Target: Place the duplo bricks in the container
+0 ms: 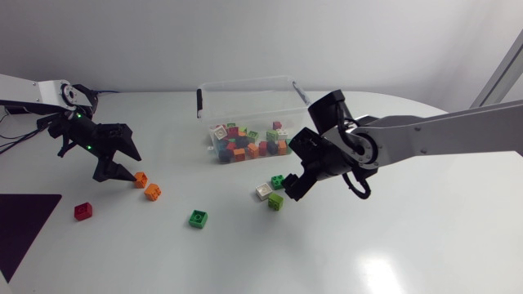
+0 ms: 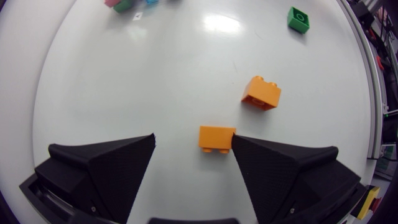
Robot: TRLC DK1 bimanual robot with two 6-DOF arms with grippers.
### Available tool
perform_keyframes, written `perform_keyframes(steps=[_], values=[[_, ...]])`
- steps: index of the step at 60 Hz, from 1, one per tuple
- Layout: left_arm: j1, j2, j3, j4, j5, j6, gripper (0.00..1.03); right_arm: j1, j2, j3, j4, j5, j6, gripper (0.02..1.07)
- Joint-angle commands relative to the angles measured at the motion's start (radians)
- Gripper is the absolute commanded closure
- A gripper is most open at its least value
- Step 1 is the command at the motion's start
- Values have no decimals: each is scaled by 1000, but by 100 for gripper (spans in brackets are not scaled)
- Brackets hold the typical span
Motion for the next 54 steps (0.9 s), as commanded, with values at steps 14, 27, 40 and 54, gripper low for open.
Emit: perform_keyframes(steps=[14, 27, 40, 54], values=[[-10, 47, -5, -64, -19, 115, 45, 51, 156, 125, -27, 72, 152, 12], [-22, 44, -33, -75, -25, 130, 73, 78, 254, 224, -66, 128, 204, 16], [-37, 33, -64, -64, -21, 132, 73, 77, 362, 316, -108, 144, 215, 31], [-56, -16, -106, 17, 15, 87, 5, 58, 380, 316, -109, 148, 221, 61]])
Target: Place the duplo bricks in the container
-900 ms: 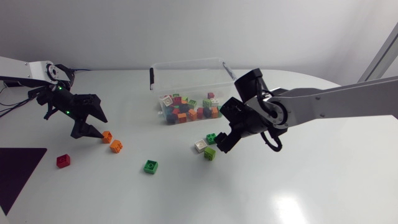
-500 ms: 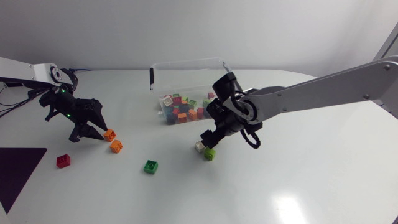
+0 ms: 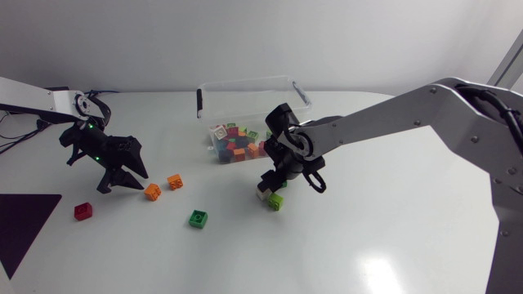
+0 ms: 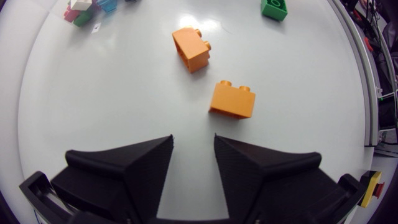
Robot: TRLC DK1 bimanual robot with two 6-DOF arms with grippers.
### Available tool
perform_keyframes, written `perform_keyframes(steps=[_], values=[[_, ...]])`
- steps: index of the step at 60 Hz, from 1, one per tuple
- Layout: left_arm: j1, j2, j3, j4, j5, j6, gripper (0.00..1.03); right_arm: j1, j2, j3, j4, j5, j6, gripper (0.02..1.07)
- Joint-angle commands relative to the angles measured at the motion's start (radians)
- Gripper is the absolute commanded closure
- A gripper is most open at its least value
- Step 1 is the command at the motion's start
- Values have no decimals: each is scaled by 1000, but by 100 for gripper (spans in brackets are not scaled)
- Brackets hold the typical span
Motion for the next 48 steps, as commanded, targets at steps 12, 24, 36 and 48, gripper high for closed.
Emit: perform_keyframes(steps=[12, 24, 36, 48], values=[[-64, -122, -123, 46, 36, -48, 5, -27, -3, -20, -42, 13, 28, 76], [-71, -168, -183, 45, 36, -18, 5, -54, -143, -86, -60, 3, 6, 76], [-76, -187, -217, 45, 35, -18, 5, -71, -303, -108, -118, 3, -20, 76], [-97, -176, -263, 97, 32, -13, 14, -70, -435, -83, -164, -29, -38, 76]])
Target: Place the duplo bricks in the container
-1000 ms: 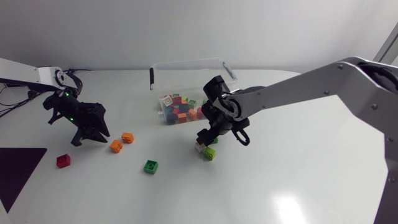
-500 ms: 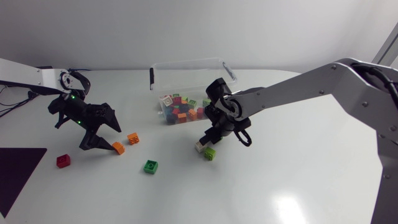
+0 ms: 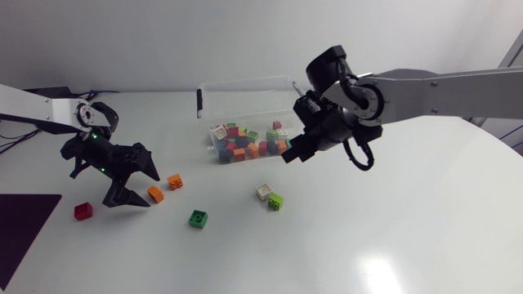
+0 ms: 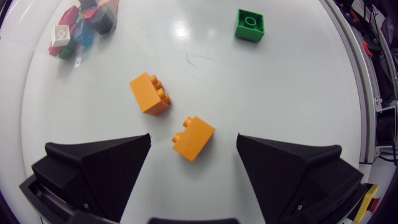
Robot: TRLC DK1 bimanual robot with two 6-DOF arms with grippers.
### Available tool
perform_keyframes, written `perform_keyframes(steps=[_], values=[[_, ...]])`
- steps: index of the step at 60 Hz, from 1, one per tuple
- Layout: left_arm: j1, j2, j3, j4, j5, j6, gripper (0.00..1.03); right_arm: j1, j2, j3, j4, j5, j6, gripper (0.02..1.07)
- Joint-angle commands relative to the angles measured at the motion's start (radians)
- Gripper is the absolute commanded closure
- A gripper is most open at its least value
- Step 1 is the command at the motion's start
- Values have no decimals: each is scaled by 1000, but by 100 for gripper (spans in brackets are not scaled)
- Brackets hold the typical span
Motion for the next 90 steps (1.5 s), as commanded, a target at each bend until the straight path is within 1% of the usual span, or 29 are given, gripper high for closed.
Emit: perform_keyframes(steps=[1, 4, 7, 10, 15, 29, 38, 48, 52, 57, 58, 60, 61, 62, 63, 64, 65, 66, 69, 71, 74, 75, 77, 83, 86, 87, 88, 89, 90], values=[[-18, -10, -34, 2, 3, 26, 15, 4, -56, 3, -23, -16, -19, 76], [-28, 2, -42, 16, 3, 26, 21, 7, -81, 8, -25, -19, -21, 76], [-37, 17, -41, 21, 3, 23, 30, 8, -105, 14, -22, -21, -21, 76], [-43, 33, -41, 24, 2, 22, 43, 10, -121, 19, -16, -26, -19, 76], [-54, 42, -44, 22, -9, 19, 76, 10, -144, 31, 12, -36, -18, 76], [-54, -1, -54, -44, -34, 22, 78, 0, -110, 105, 124, -67, 1, 76], [-46, -66, -62, -131, -34, 28, 79, -6, -4, 192, 193, -72, 8, 76], [-48, -150, -88, -176, -30, 37, 79, -7, 108, 266, 267, -73, 10, 76], [-51, -190, -88, -193, -15, 35, 79, -7, 169, 298, 302, -72, 8, 75], [-69, -266, -68, -225, 37, 26, 79, -10, 237, 332, 350, -64, -7, 74], [-74, -277, -64, -228, 42, 20, 79, -10, 251, 342, 351, -62, -10, 72], [-84, -302, -51, -233, 62, 0, 79, -15, 289, 375, 351, -59, -12, 63], [-86, -306, -48, -233, 65, -3, 79, -15, 310, 392, 351, -53, -12, 55], [-95, -316, -37, -233, 75, -23, 79, -16, 318, 398, 351, -50, -13, 51], [-101, -322, -27, -234, 85, -38, 79, -18, 335, 416, 348, -41, -15, 41], [-109, -328, -10, -236, 100, -57, 79, -18, 344, 427, 343, -38, -15, 34], [-113, -329, -4, -236, 109, -66, 79, -19, 349, 435, 340, -35, -16, 30], [-118, -331, 15, -236, 126, -87, 79, -19, 358, 445, 333, -32, -19, 22], [-124, -331, 41, -236, 147, -121, 79, -19, 363, 454, 328, -26, -19, 15], [-133, -331, 84, -233, 186, -167, 79, -21, 360, 453, 328, -24, -21, 13], [-143, -331, 114, -217, 212, -218, 78, -24, 341, 444, 327, -16, -22, 12], [-152, -329, 137, -200, 230, -265, 78, -27, 332, 436, 328, -16, -22, 12], [-166, -329, 151, -171, 253, -307, 78, -30, 310, 421, 328, -16, -24, 10], [-227, -329, 163, -21, 264, -492, 78, -47, 220, 342, 330, -18, -32, 8], [-252, -323, 162, 37, 264, -552, 77, -52, 162, 284, 333, -21, -42, 8], [-265, -317, 162, 83, 264, -589, 77, -55, 143, 264, 336, -22, -44, 8], [-268, -316, 162, 91, 264, -595, 77, -55, 136, 257, 337, -22, -44, 8], [-285, -308, 163, 163, 263, -658, 77, -58, 97, 215, 339, -27, -49, 8], [-291, -303, 163, 195, 263, -686, 77, -59, 74, 191, 339, -29, -52, 8]])
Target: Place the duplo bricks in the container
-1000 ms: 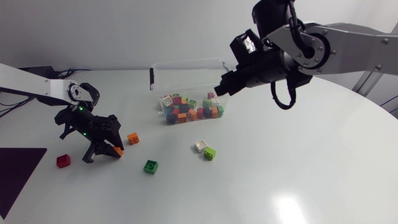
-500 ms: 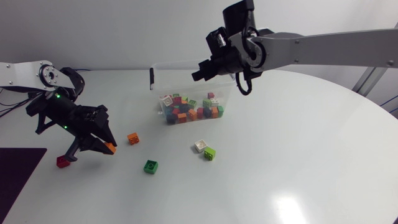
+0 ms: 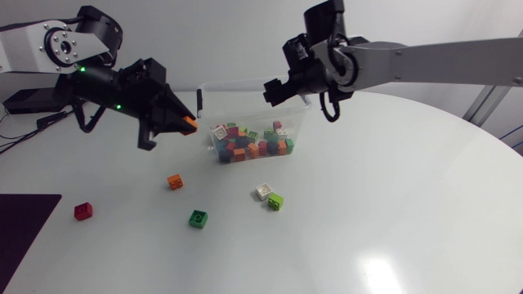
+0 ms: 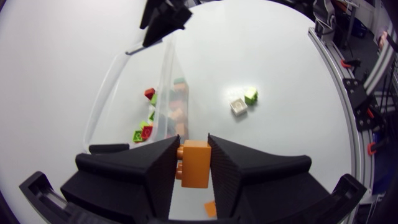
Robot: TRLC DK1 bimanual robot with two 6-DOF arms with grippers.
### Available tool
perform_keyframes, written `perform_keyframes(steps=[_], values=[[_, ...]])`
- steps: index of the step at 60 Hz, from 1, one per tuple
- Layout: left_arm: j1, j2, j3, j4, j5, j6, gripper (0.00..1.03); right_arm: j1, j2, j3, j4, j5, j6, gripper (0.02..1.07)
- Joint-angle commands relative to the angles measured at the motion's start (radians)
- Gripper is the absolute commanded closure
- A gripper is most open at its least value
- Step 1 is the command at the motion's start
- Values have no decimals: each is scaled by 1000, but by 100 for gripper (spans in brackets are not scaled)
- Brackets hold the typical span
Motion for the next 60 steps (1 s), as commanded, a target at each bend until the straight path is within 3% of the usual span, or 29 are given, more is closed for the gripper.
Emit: perform_keyframes(steps=[1, 19, 35, 37, 39, 40, 41, 51, 60], values=[[-43, 21, 20, 119, 12, -185, 77, -11, -122, -113, 2, -8, -25, 8], [-129, 214, 214, 384, -81, -452, 77, 26, -395, -500, -7, -88, -74, 8], [-135, 369, 410, 426, -122, -541, 75, 93, -413, -641, -21, -95, -100, 8], [-141, 396, 428, 455, -157, -556, 67, 95, -385, -639, -36, -99, -107, 8], [-149, 416, 442, 467, -196, -559, 41, 96, -353, -636, -49, -105, -111, 8], [-149, 424, 447, 473, -212, -562, 16, 99, -330, -636, -49, -111, -113, 8], [-149, 426, 447, 479, -220, -564, 5, 102, -318, -636, -49, -112, -116, 8], [-131, 358, 395, 486, -234, -561, 4, 151, -201, -618, -53, -109, -139, 8], [-71, 209, 300, 397, -245, -530, 4, 171, -97, -553, -89, -109, -163, 9]])
